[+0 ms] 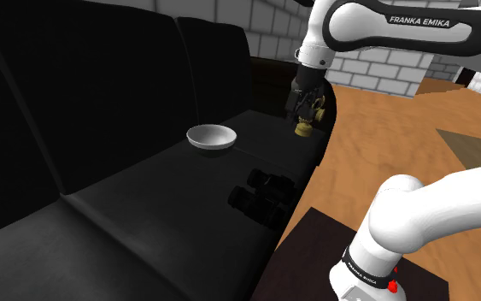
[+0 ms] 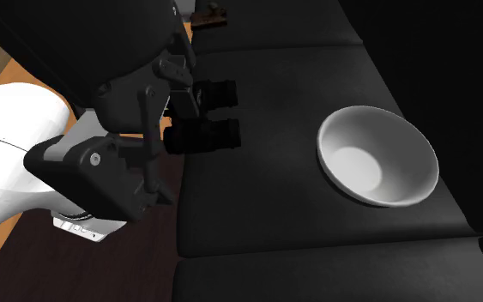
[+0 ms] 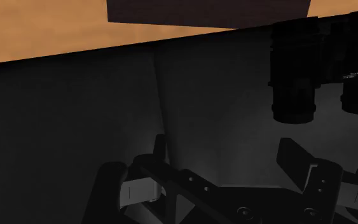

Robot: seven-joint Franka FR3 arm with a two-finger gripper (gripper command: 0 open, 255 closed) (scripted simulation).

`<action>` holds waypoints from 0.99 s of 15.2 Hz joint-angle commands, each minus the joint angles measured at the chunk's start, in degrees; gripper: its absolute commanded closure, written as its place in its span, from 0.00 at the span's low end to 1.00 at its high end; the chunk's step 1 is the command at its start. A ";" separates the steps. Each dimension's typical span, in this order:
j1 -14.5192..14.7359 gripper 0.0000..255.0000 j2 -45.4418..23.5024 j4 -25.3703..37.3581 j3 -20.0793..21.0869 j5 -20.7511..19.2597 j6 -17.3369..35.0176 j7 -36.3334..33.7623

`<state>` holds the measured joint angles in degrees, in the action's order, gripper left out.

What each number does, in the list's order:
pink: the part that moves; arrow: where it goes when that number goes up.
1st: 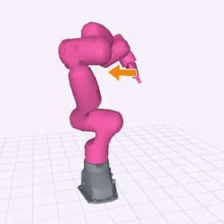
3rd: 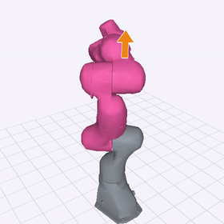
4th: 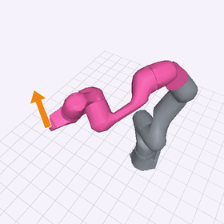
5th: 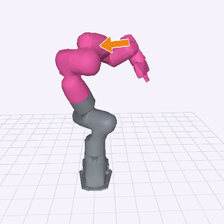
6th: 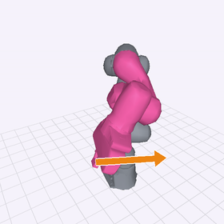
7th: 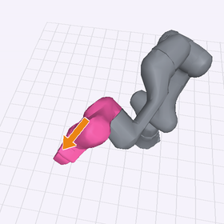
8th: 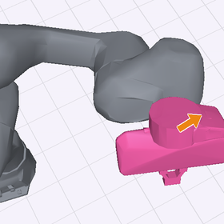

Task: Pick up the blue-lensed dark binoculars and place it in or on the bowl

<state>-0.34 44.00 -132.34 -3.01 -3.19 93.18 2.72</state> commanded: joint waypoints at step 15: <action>5.87 0.00 -3.97 -14.87 13.04 9.01 20.41 -14.24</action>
<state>4.96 40.24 -146.38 8.97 5.11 112.28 -10.35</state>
